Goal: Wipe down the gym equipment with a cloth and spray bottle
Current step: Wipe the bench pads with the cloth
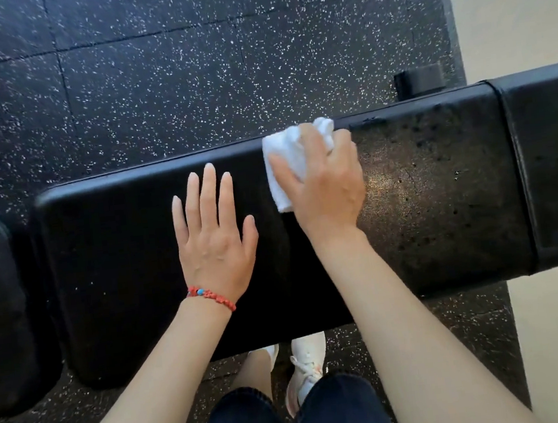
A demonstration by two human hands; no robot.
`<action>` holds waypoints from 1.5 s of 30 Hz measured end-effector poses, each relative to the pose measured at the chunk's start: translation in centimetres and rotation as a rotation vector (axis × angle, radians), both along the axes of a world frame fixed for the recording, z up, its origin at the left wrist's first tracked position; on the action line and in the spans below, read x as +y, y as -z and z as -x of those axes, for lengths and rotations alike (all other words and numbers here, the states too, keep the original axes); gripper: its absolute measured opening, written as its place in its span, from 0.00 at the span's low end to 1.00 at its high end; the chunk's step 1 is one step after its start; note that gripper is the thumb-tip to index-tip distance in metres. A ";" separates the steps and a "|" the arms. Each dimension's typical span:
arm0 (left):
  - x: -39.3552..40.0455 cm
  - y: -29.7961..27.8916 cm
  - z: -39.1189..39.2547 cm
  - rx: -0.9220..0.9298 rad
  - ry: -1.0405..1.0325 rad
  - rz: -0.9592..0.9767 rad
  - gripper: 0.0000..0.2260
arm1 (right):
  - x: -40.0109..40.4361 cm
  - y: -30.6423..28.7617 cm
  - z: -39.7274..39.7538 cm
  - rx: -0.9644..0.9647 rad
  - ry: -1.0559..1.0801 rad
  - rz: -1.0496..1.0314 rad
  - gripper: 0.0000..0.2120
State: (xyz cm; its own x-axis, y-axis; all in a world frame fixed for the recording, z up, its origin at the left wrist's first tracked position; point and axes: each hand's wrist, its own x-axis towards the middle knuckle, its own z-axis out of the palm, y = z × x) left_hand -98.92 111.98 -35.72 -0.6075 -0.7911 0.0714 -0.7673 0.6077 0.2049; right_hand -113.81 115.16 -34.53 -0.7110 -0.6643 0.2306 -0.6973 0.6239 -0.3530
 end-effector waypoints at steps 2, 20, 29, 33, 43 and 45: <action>0.0 0.0 0.0 0.000 0.001 -0.003 0.23 | -0.4 0.2 0.2 0.032 -0.110 0.017 0.19; 3.6 0.1 7.6 0.006 -0.004 -0.005 0.23 | 5.1 0.1 13.7 0.036 0.051 -0.219 0.18; 4.1 0.0 8.0 0.003 -0.041 0.018 0.22 | 3.6 -0.3 10.6 -0.052 -0.032 -0.048 0.18; 5.0 -0.9 9.3 0.064 -0.055 0.046 0.21 | 5.6 0.3 14.0 0.018 -0.037 -0.038 0.20; 7.9 0.1 10.6 0.003 -0.021 0.002 0.23 | 7.7 -0.1 11.2 -0.037 -0.003 -0.018 0.19; 7.9 0.2 10.5 0.011 -0.020 0.004 0.23 | 8.2 0.2 10.4 0.007 -0.126 -0.003 0.19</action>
State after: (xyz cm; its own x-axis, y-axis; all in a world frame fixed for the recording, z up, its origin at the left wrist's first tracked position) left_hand -109.47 119.87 -35.89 -0.5905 -0.8029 0.0810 -0.7772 0.5929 0.2108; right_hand -124.16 123.35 -34.69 -0.6201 -0.7490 0.2334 -0.7728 0.5320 -0.3462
